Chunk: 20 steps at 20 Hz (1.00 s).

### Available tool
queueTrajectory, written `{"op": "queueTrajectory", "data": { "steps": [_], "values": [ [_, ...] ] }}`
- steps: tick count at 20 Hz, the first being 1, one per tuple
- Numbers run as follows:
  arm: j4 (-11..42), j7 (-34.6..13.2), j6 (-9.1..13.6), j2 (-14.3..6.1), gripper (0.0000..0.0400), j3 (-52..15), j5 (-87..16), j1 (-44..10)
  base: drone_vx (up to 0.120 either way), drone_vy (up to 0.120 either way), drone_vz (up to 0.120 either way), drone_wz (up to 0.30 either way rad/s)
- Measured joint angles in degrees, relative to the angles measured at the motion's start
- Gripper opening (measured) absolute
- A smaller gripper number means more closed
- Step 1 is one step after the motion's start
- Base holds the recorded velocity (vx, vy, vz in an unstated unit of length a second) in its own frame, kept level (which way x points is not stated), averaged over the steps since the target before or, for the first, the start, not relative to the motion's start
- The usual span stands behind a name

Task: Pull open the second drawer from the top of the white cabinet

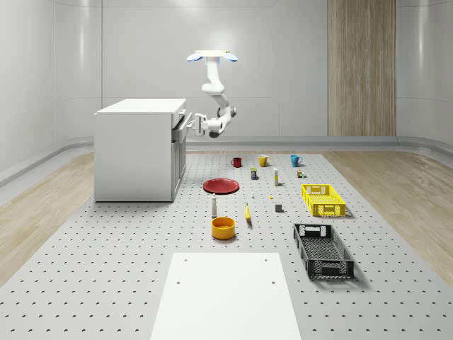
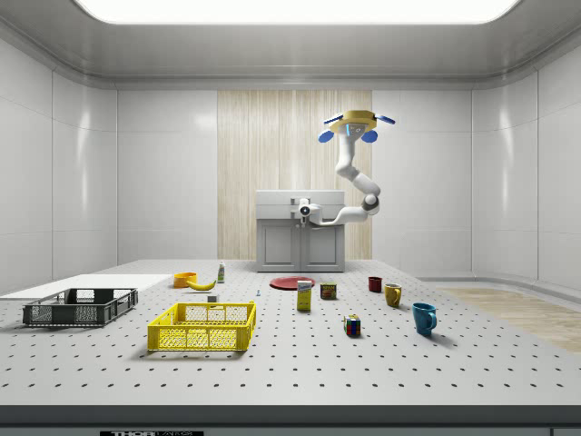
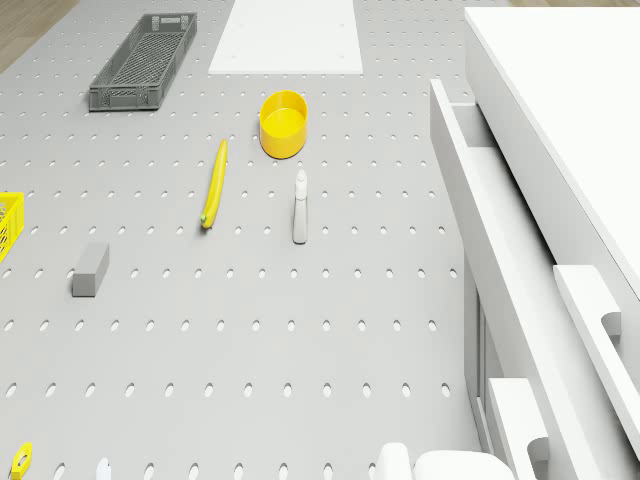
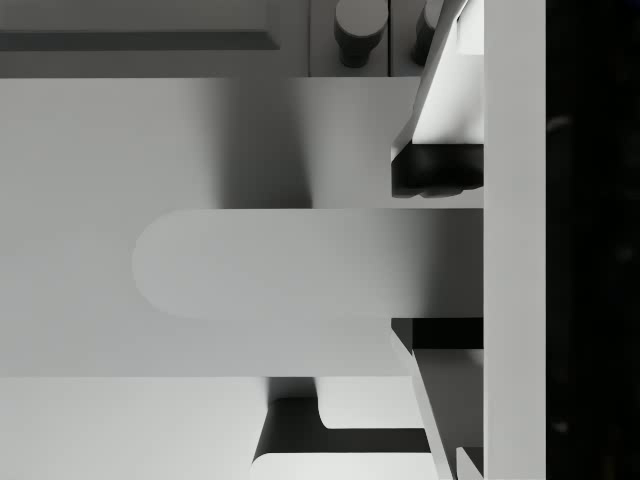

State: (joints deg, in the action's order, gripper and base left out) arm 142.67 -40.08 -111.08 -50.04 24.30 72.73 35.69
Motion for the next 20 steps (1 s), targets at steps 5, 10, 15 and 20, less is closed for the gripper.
{"op": "queueTrajectory", "data": {
  "steps": [5, 10, 15, 20],
  "values": [
    [-0.2, -2.6, 0.9, -0.8, 0.0155, 1.3, -1.7, -0.2, 0.000, 0.000, 0.000, 0.000],
    [-0.4, -2.1, 1.8, -1.8, 0.0153, 3.2, -4.0, 0.0, 0.000, 0.000, 0.000, 0.000],
    [-0.5, -2.1, 3.2, -2.5, 0.0143, 5.3, -5.7, 0.0, 0.000, 0.000, 0.000, 0.000],
    [-0.9, -1.1, 4.0, -3.5, 0.0149, 7.4, -8.2, 0.3, 0.000, 0.000, 0.000, 0.000]
  ]
}}
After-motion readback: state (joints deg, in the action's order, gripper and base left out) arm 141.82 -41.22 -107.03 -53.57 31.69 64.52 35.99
